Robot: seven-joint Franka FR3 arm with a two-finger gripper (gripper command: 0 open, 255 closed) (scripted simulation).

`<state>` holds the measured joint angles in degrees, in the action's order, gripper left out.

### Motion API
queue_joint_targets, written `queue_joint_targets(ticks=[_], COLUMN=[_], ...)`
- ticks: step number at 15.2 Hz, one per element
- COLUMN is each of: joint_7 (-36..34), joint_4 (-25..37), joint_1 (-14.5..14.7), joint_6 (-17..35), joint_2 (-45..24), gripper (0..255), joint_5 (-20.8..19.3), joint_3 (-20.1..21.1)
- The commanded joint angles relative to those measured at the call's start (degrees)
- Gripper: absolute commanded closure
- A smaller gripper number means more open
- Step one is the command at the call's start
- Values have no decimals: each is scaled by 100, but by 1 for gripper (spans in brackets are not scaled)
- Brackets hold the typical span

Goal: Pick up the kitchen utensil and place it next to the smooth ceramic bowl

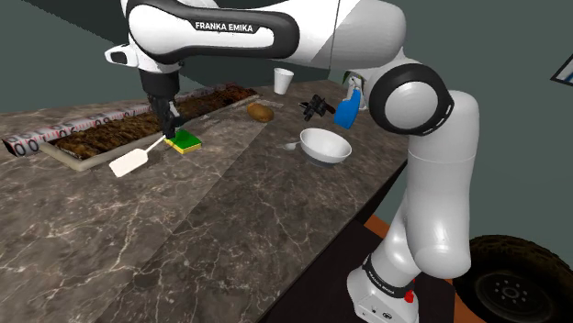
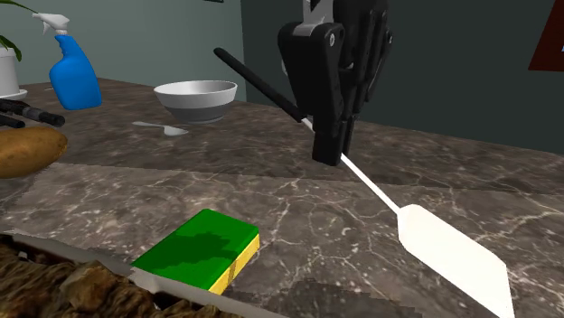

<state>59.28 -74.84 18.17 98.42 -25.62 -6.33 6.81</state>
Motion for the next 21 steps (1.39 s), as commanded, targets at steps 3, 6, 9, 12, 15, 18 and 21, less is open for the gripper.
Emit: queue_joint_targets(ticks=[3, 6, 9, 12, 15, 18, 21], joint_7=[25, 41, 57, 55, 58, 86, 128], joint_4=[378, 680, 1020, 599, -745, -1821, -2742], joint_1=[14, 28, 47, 13, -81, -137, -169], joint_6=[-332, -589, -860, -767, -337, -51, 138], joint_2=[-48, -93, -161, 167, 1086, 1885, 2625], gripper=[255, 255, 255, 255, 255, 255, 255], joint_5=[0, -3, -9, 22, 118, 212, 301], joint_3=[0, 0, 0, 10, 31, 31, 21])
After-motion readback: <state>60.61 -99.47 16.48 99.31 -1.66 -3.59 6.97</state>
